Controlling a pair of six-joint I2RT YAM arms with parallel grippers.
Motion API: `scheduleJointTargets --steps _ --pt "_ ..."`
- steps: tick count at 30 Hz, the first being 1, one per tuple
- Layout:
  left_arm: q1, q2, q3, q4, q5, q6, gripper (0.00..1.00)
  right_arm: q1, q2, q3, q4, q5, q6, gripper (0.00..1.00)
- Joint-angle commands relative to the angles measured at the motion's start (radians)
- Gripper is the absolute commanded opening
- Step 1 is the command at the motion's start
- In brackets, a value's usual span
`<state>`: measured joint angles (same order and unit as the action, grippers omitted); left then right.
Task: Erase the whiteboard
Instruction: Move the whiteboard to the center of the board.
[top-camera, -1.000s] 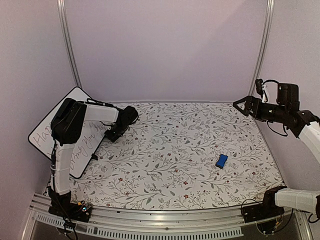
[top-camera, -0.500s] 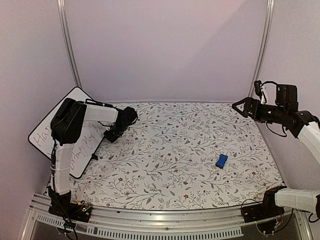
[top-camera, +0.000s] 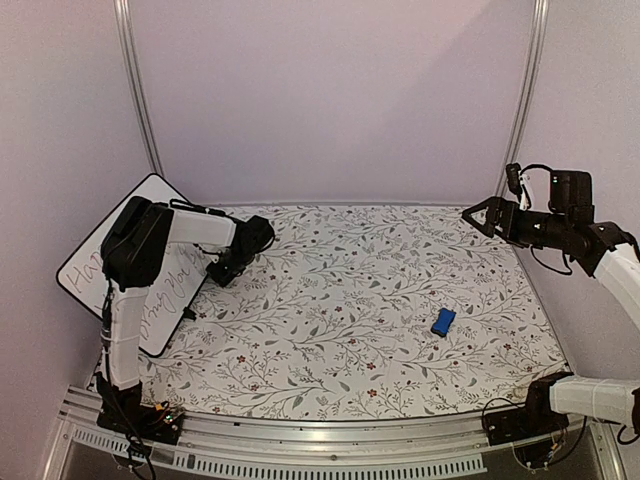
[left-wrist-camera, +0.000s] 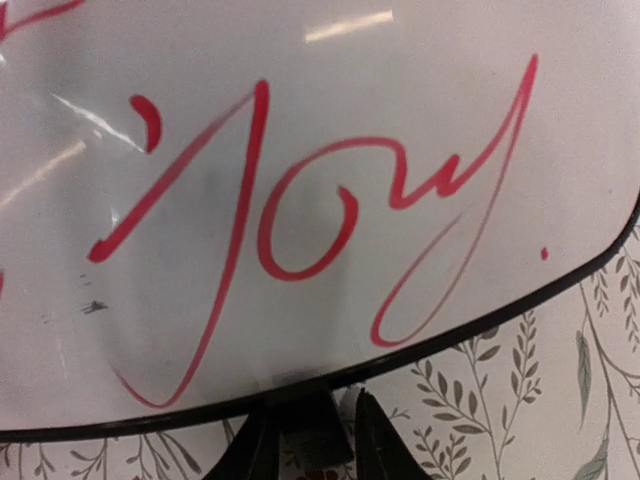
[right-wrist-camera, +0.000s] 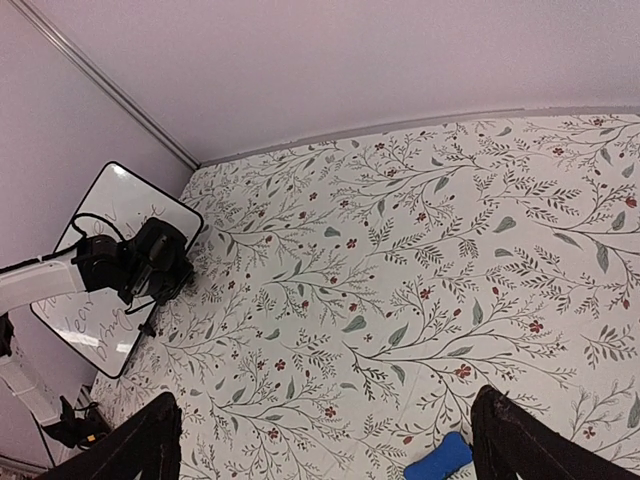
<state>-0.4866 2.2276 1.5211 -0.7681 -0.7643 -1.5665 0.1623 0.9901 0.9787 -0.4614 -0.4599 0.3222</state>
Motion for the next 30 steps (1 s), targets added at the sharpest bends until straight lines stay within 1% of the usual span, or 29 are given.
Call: scheduleJointTargets --steps 1,4,8,12,17,30 --pt "0.012 0.023 -0.019 -0.019 -0.005 -0.021 0.22 0.007 0.004 -0.006 0.027 -0.016 0.005 0.99" --pt "0.012 0.025 -0.014 -0.019 -0.006 -0.016 0.15 0.007 0.003 -0.008 0.025 -0.016 0.005 0.99" --pt "0.009 0.024 -0.015 -0.011 0.003 -0.011 0.12 0.009 0.004 -0.007 0.026 -0.016 0.005 0.99" --pt "-0.002 0.023 -0.025 0.022 0.026 0.011 0.05 0.009 0.007 -0.005 0.030 -0.017 0.007 0.99" --pt "-0.032 0.023 -0.026 0.047 0.033 0.021 0.00 0.009 0.010 -0.001 0.029 -0.017 0.008 0.99" --pt "-0.139 0.035 -0.006 0.050 0.066 -0.003 0.00 0.011 0.006 0.003 0.028 -0.017 0.014 0.99"
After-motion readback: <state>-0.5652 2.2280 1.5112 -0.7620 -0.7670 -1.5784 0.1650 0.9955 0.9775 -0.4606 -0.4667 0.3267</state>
